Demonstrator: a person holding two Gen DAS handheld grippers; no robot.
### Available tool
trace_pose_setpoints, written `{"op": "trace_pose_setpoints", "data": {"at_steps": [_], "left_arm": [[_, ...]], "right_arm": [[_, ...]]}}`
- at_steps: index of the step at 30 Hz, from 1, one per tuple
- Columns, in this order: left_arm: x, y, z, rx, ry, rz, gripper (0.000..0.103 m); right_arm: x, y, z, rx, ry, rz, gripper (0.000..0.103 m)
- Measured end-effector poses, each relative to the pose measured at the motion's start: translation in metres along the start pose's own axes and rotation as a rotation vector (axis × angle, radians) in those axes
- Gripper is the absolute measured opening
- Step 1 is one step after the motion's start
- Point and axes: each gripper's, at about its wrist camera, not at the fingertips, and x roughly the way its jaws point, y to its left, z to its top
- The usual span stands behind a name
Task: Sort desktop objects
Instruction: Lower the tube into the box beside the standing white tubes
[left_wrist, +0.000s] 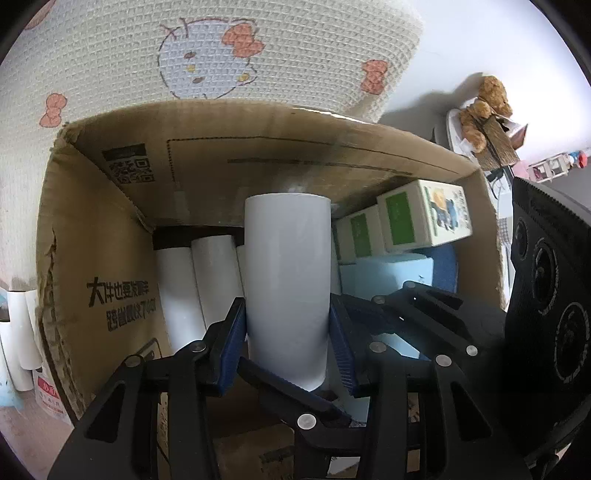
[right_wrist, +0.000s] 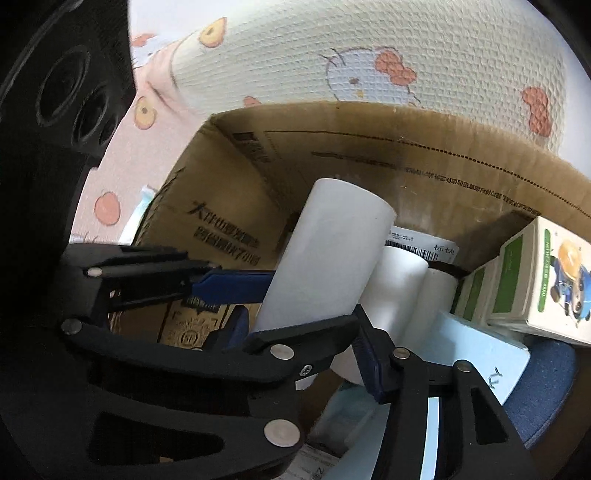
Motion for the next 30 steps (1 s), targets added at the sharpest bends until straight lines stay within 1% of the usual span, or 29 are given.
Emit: {"op": "trace_pose_setpoints", "data": {"at_steps": [5,9,15,17,20,22,24,26,27,29,30], "left_arm": [[0.004,0.004,0.002,-0.014,0.016,-0.011,0.048],[0.004,0.009,0.000,-0.074,0.029,-0.012,0.048],[0.001,0.012,-0.008,-0.113,0.028,0.003,0.048],[0.001,0.015,-0.009,-0.157,0.040,0.009,0.048],[0.002,0.026,-0.012,-0.201,0.056,-0.005,0.048],[0.006,0.028,-0.011,-0.208,0.071,-0.015,0.048],[0.008,0.030,-0.012,-0.210,0.069,-0.024,0.048],[0.012,0.029,-0.015,-0.208,0.068,-0.003,0.048],[0.015,0.030,-0.015,-0.207,0.072,0.015,0.048],[0.023,0.029,-0.017,-0.201,0.091,0.027,0.048],[0.025,0.030,-0.018,-0.197,0.093,0.046,0.048]], "right_arm": [[0.005,-0.002,0.003,0.003,0.026,-0.006,0.052],[0.005,-0.004,0.005,-0.003,0.045,0.001,0.052],[0.003,-0.005,0.003,-0.035,0.047,0.013,0.052],[0.003,-0.006,0.002,-0.037,0.058,0.028,0.051],[0.004,-0.009,0.003,-0.041,0.075,0.034,0.051],[0.004,-0.010,0.005,-0.029,0.090,0.011,0.051],[0.005,-0.011,0.006,-0.018,0.095,-0.018,0.051],[0.003,-0.010,0.005,-0.036,0.085,-0.047,0.051],[0.002,-0.010,0.004,-0.043,0.080,-0.058,0.051],[0.001,-0.011,0.001,-0.051,0.083,-0.087,0.051],[0.001,-0.011,0.000,-0.054,0.084,-0.113,0.051]]}}
